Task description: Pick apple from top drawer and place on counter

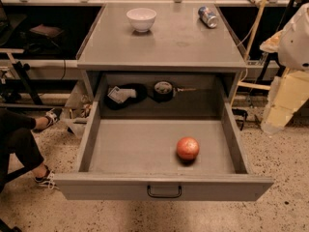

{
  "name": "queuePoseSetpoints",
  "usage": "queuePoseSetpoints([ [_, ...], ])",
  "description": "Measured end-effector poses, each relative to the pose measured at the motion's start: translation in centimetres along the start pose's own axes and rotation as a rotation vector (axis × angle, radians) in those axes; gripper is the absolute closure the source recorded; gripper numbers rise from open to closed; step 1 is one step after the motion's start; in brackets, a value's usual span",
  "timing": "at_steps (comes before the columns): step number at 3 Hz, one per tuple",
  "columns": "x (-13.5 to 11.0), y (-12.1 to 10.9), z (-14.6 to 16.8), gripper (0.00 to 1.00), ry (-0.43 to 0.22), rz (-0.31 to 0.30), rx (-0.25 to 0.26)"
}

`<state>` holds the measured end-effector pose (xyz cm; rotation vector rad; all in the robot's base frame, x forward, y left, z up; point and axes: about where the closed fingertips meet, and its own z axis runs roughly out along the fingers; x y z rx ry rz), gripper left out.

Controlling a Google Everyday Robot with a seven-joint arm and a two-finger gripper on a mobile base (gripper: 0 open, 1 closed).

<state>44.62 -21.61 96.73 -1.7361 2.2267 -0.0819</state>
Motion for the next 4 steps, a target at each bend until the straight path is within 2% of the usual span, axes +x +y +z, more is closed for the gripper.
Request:
queuePoseSetpoints([
  [2,0.3,-3.6,10.8,0.00,-0.086,0.000,-0.117],
  [3,1.6,-4.9,18.1,0.00,-0.153,-0.012,-0.156],
  [4,1.6,-4.9,18.1,0.00,-0.153,-0.012,-0.156],
])
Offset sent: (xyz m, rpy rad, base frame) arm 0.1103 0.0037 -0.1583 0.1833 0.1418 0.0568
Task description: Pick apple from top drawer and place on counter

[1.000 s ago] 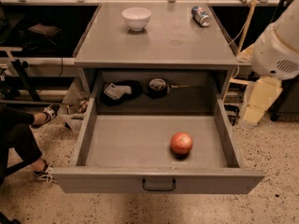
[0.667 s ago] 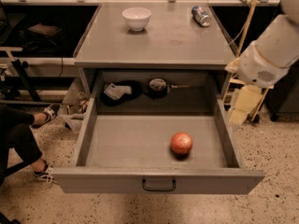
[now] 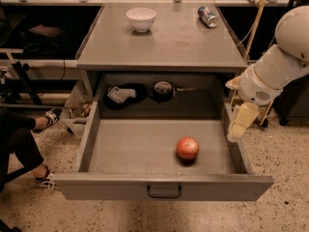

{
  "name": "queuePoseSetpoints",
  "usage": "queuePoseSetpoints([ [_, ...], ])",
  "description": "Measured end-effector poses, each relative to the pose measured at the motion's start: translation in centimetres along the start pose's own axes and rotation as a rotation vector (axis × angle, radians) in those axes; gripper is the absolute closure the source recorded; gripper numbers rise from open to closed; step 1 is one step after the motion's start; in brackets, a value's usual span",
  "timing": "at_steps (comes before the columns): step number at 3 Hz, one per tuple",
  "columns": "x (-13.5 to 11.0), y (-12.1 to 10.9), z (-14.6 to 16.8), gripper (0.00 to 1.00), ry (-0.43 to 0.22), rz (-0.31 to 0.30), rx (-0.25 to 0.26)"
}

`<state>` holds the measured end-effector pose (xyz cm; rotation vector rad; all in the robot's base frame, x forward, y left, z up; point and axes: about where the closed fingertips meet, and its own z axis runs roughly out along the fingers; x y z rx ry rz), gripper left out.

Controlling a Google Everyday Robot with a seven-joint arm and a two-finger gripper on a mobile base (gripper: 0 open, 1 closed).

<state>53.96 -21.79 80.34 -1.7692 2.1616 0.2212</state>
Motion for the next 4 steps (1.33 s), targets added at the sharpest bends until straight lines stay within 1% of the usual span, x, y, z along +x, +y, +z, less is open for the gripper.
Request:
queuePoseSetpoints([
  [1,-0.1,0.6,5.1,0.00,-0.035,-0.006,-0.096],
  [2,-0.7,2.0,12.2,0.00,-0.118,0.011,-0.202],
  [3,-1.7,2.9,17.1,0.00,-0.187,0.021,-0.252],
  [4,-2.9,3.3,20.1,0.00,-0.239,0.027,-0.271],
])
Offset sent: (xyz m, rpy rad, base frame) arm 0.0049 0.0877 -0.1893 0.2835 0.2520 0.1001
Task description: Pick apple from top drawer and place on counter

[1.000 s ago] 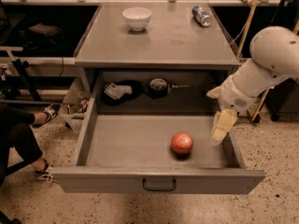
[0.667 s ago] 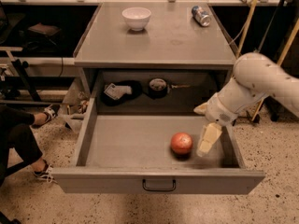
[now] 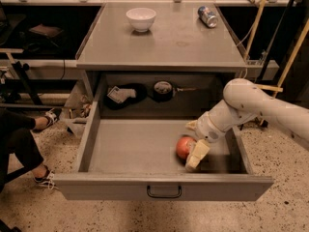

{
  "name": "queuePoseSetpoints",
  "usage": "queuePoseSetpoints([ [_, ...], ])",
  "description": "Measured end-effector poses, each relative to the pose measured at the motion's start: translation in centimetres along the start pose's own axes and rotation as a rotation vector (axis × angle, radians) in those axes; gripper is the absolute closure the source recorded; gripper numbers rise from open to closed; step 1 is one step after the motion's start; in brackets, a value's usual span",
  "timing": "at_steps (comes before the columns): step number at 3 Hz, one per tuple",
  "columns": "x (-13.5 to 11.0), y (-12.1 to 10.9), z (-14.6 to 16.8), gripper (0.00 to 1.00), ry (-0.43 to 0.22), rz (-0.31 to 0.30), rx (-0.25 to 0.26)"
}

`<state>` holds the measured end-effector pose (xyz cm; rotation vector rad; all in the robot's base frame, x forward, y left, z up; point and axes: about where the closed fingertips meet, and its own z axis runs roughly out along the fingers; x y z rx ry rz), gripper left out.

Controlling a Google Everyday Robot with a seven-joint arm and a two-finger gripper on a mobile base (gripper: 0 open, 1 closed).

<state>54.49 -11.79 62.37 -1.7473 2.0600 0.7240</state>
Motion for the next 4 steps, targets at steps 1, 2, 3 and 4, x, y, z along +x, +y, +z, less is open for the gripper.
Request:
queuePoseSetpoints([
  [1,-0.46,-0.45,1.64,0.00,-0.031,-0.001,-0.003],
  [2,-0.46,-0.46,1.67,0.19,-0.032,-0.001,-0.003],
  [3,-0.46,-0.46,1.68,0.42,-0.032,-0.001,-0.003],
  [4,-0.47,-0.46,1.67,0.65,-0.032,-0.001,-0.003],
])
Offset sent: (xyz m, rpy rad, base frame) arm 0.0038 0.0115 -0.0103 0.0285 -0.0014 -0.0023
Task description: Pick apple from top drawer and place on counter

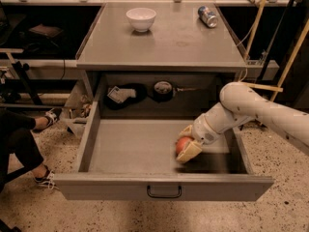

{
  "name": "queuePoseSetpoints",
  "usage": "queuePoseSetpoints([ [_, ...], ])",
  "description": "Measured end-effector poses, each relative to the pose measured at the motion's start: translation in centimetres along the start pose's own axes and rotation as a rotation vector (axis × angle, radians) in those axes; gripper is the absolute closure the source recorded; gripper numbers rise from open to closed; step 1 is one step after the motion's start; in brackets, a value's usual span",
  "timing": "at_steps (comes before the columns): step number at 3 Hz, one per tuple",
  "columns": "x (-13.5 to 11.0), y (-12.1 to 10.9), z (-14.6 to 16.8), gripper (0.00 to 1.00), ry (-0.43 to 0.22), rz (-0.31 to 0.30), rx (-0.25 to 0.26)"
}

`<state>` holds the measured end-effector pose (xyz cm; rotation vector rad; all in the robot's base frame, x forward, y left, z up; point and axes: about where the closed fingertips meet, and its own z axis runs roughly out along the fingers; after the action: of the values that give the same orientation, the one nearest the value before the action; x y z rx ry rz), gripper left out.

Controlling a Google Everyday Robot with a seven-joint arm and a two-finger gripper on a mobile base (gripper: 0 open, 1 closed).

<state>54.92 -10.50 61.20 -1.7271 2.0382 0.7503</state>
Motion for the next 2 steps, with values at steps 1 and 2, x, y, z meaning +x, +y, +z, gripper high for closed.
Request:
queuePoseSetpoints([
  [1,-3.2,0.6,-1.8,0.88,-0.006,-0.039,0.016],
  [2,-10.9,1.7,-7.0,1.00,-0.027,-0.110,0.063],
])
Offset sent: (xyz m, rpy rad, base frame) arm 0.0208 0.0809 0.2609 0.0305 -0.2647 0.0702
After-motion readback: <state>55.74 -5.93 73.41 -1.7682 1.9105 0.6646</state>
